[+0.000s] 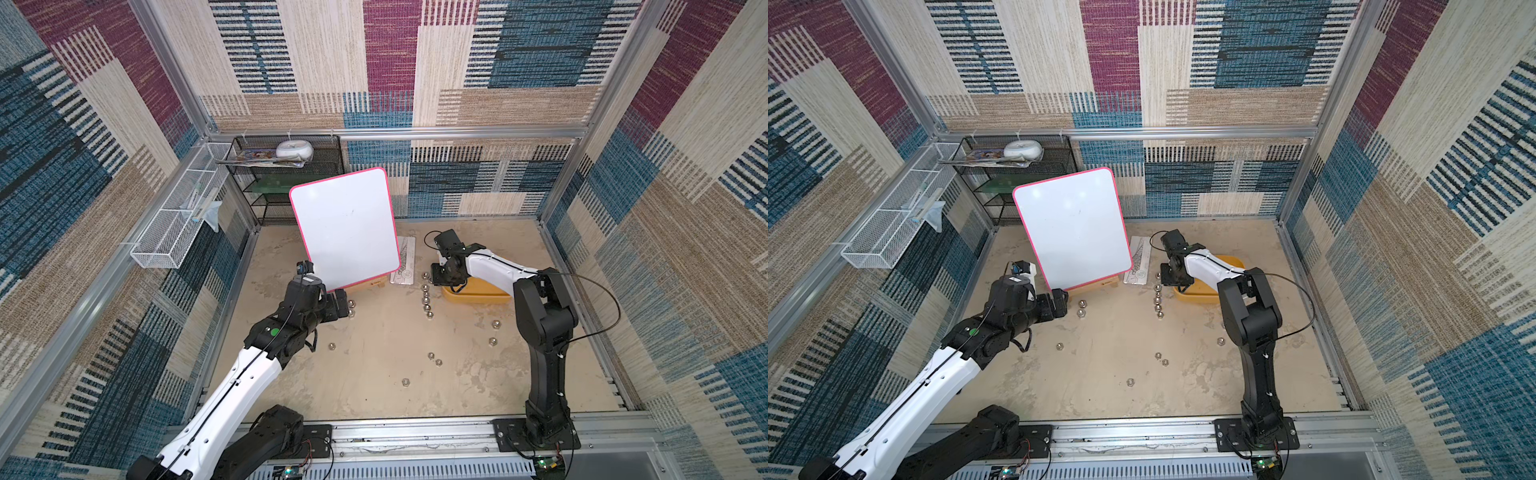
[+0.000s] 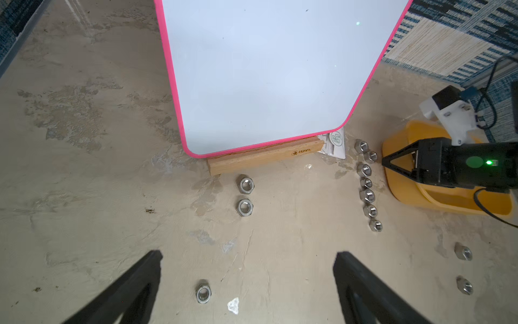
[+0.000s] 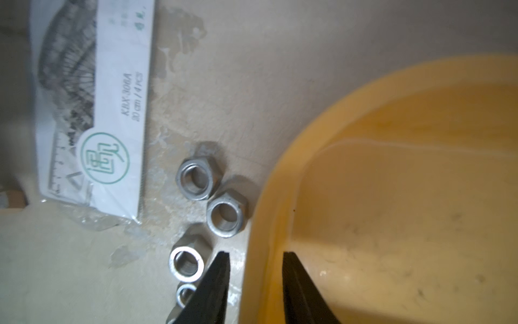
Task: Put the nuts on the desktop into the storage box
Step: Move the storage box to the center of the board, then pick up the nut from the center of the board.
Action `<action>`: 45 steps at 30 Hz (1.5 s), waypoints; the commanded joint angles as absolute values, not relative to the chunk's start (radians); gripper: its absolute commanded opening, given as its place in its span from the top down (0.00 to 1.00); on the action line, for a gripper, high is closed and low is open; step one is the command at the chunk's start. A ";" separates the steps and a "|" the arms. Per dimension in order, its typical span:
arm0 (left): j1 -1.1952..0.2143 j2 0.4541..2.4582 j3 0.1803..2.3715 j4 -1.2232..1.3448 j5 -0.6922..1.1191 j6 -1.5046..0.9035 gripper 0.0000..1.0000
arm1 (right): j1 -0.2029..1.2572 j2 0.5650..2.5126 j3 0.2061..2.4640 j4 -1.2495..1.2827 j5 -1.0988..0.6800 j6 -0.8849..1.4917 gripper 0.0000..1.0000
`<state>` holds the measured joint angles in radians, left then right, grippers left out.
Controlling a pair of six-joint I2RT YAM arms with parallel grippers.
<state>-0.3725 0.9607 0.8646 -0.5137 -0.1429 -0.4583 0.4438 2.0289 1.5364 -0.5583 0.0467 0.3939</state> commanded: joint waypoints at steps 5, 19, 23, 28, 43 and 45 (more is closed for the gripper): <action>-0.399 1.039 0.914 -0.481 -0.118 -0.476 0.02 | 0.435 1.834 1.480 -0.621 0.100 0.436 0.52; -0.572 1.238 0.984 -0.408 0.180 -0.491 0.03 | 0.343 1.418 1.062 -0.719 0.127 0.580 0.38; -0.626 1.259 0.970 -0.401 0.181 -0.512 0.00 | 0.310 1.356 0.982 -0.729 0.141 0.601 0.38; -0.661 1.259 0.950 -0.362 0.166 -0.552 0.00 | 0.258 1.334 0.891 -0.707 0.131 0.605 0.40; -0.720 1.264 0.955 -0.384 0.126 -0.550 0.00 | 0.150 1.476 0.825 -0.561 0.035 0.555 0.47; -0.727 1.262 0.959 -0.392 0.124 -0.548 0.00 | 0.145 1.502 0.837 -0.547 0.027 0.555 0.48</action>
